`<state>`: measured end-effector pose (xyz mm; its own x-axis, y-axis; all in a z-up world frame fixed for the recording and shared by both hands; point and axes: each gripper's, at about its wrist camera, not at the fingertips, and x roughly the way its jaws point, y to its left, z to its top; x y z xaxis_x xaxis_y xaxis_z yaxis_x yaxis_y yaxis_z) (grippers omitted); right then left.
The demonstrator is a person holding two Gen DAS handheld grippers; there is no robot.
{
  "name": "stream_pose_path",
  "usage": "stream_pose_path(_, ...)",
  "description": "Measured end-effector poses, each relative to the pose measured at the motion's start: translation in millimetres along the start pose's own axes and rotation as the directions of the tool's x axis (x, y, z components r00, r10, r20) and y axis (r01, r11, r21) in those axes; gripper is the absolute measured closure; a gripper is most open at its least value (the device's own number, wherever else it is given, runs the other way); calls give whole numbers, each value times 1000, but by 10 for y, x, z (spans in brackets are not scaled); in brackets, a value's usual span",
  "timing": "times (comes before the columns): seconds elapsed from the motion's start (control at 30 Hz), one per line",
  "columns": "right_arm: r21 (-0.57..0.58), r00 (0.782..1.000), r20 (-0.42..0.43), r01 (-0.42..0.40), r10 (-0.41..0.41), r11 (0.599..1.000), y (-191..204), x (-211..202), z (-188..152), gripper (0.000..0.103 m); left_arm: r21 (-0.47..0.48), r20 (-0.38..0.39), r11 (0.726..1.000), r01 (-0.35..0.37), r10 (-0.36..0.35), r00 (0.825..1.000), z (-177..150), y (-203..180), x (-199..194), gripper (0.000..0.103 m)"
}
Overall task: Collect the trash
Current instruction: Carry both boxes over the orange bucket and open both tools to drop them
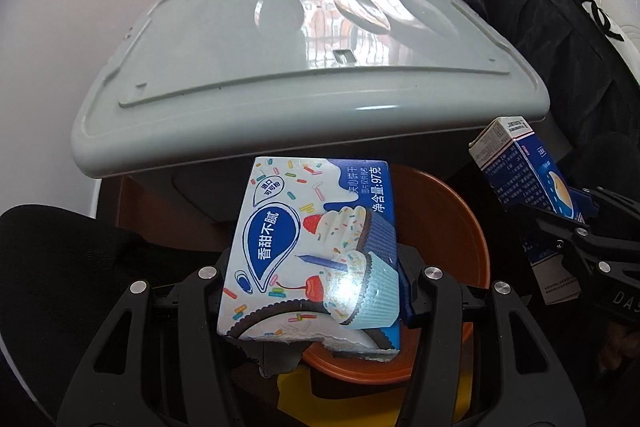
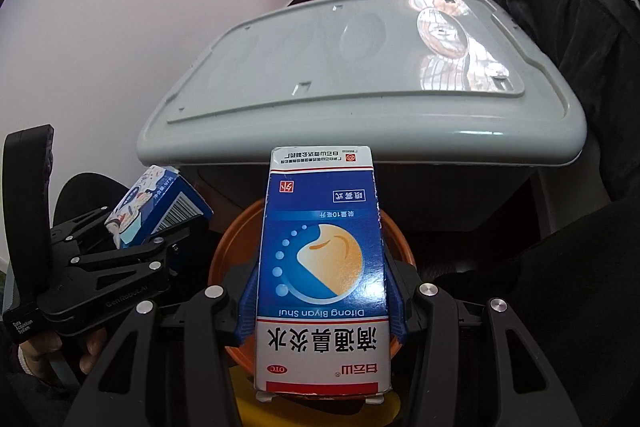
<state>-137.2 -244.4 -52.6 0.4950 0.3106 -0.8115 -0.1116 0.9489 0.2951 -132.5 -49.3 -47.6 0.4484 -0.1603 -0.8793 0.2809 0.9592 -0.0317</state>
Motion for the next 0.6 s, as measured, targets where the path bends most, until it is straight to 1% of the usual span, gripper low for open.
stream_pose_path(0.3, 0, 999, -37, -1, 1, 1000, 11, 92, -23, 53, -13, -44, 1000, 11, -12, 999, -11, 25, 119, 50)
stream_pose_path(0.6, 6, 999, -42, 2, -1, 1000, 7, 108, -21, 53, -30, -66, 999, 15, -17, 998, -26, 45, 158, 50)
